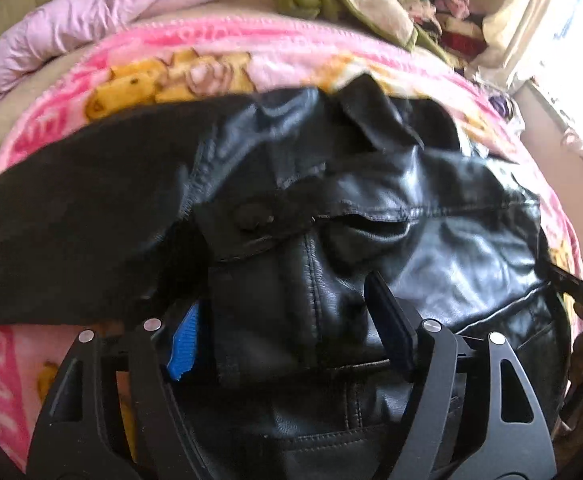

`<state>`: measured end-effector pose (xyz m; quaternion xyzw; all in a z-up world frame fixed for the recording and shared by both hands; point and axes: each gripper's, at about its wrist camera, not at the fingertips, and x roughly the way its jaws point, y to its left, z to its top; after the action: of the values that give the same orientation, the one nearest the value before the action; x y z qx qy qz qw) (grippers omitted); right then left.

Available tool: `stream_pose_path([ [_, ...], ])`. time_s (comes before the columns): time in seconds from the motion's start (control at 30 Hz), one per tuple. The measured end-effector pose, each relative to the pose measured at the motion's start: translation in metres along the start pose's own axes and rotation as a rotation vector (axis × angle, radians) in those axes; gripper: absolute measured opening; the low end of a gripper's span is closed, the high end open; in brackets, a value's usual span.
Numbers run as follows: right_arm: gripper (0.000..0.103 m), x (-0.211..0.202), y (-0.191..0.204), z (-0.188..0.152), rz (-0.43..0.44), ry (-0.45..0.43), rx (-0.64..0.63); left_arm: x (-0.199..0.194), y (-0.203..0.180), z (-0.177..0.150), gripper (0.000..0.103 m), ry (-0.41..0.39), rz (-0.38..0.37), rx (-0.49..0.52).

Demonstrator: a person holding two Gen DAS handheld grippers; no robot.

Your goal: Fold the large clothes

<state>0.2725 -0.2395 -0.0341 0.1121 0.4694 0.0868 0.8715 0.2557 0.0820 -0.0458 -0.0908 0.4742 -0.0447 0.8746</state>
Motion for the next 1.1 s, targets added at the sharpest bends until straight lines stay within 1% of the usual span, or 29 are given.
stream_pose_path([
  [0.07,0.074,-0.011,0.002,0.001,0.009,-0.012,-0.005,-0.007,0.001,0.000,0.073,-0.016,-0.004,-0.006],
  [0.1,0.075,-0.016,0.003,0.000,0.007,-0.018,-0.008,-0.010,0.001,0.000,0.077,-0.021,-0.001,-0.008],
  [0.2,0.076,-0.030,0.007,0.001,0.019,-0.040,-0.024,-0.016,0.004,-0.001,0.090,-0.032,0.043,-0.020],
  [0.27,0.088,-0.039,0.014,0.000,0.019,-0.056,-0.034,-0.023,0.007,-0.002,0.092,-0.045,0.059,-0.027],
  [0.3,0.089,-0.042,0.016,0.001,0.024,-0.062,-0.037,-0.028,0.009,-0.002,0.094,-0.056,0.063,-0.030],
  [0.43,0.097,-0.057,0.033,0.001,0.040,-0.094,-0.063,-0.045,0.020,-0.003,0.094,-0.097,0.080,-0.053],
  [0.53,0.099,-0.066,0.052,0.002,0.048,-0.121,-0.099,-0.055,0.034,-0.005,0.094,-0.121,0.105,-0.090],
  [0.6,0.099,-0.071,0.065,0.003,0.060,-0.144,-0.116,-0.061,0.045,-0.006,0.094,-0.132,0.119,-0.120],
  [0.7,0.099,-0.075,0.083,0.006,0.092,-0.172,-0.125,-0.071,0.062,-0.009,0.094,-0.159,0.166,-0.160],
  [0.87,0.099,-0.077,0.117,0.012,0.157,-0.192,-0.151,-0.078,0.088,-0.012,0.094,-0.174,0.222,-0.216],
  [0.97,0.099,-0.076,0.140,0.015,0.173,-0.202,-0.186,-0.085,0.104,-0.014,0.094,-0.194,0.265,-0.254],
  [1.1,0.099,-0.069,0.168,0.017,0.194,-0.209,-0.232,-0.094,0.124,-0.018,0.094,-0.222,0.298,-0.314],
])
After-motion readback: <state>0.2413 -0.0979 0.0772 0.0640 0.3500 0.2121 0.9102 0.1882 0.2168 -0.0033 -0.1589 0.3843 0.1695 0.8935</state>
